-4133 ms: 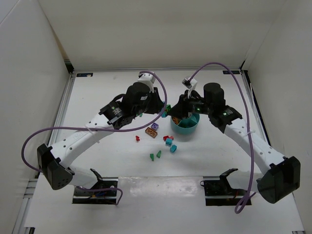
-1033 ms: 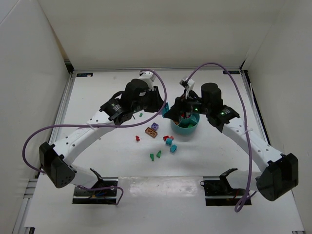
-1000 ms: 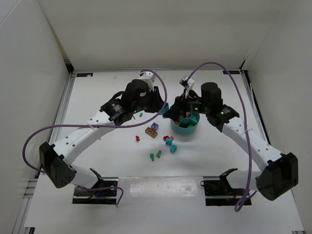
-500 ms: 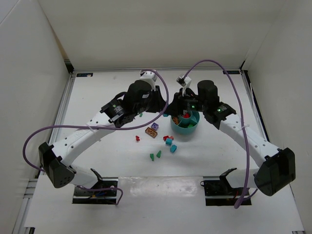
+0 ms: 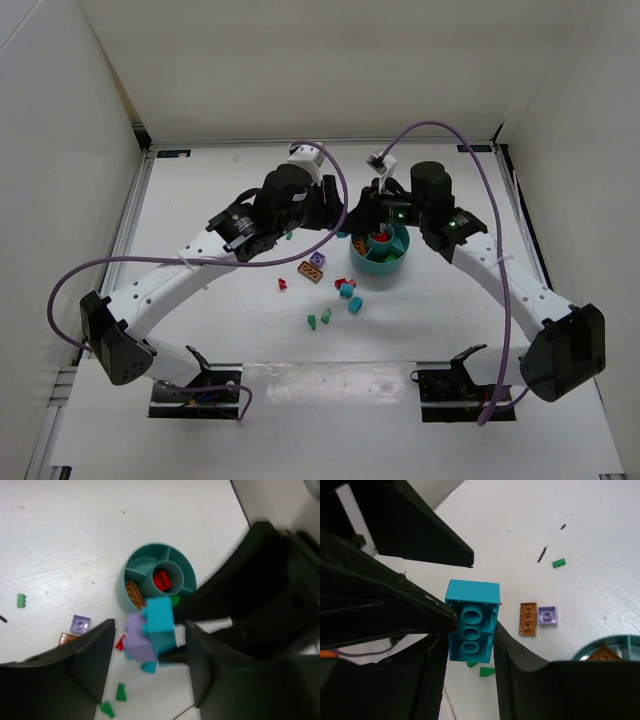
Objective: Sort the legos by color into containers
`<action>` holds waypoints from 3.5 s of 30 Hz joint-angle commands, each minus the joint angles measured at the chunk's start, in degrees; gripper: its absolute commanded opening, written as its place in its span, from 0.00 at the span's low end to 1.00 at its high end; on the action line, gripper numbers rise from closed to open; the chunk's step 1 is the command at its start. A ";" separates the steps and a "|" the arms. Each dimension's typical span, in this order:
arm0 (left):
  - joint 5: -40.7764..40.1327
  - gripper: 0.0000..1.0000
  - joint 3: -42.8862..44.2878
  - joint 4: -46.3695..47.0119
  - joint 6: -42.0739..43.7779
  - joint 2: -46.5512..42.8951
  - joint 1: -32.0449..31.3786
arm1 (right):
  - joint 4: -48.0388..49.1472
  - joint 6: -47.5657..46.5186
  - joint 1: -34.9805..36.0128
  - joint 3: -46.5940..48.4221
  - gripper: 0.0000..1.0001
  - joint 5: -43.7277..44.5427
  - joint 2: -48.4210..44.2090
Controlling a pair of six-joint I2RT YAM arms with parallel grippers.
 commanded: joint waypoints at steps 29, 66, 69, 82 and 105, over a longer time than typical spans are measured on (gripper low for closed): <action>50.32 0.62 -19.59 36.24 8.27 -12.24 11.14 | 31.29 25.09 -8.57 -3.63 0.00 -30.94 -0.67; 51.38 0.31 -18.45 33.61 6.86 -10.13 12.72 | 30.68 22.98 -10.59 -5.13 0.00 -29.80 -3.13; 49.10 0.31 -18.02 30.80 7.91 -10.48 12.98 | 28.14 22.28 -13.49 -6.10 0.00 -29.10 -5.15; 42.42 0.29 -14.76 23.51 10.02 -6.88 13.95 | -4.29 5.78 -22.99 -8.55 0.00 -4.34 -12.63; 37.75 0.29 -14.50 19.10 10.29 -6.26 13.86 | -7.02 3.21 -13.50 -10.58 0.00 35.67 -2.44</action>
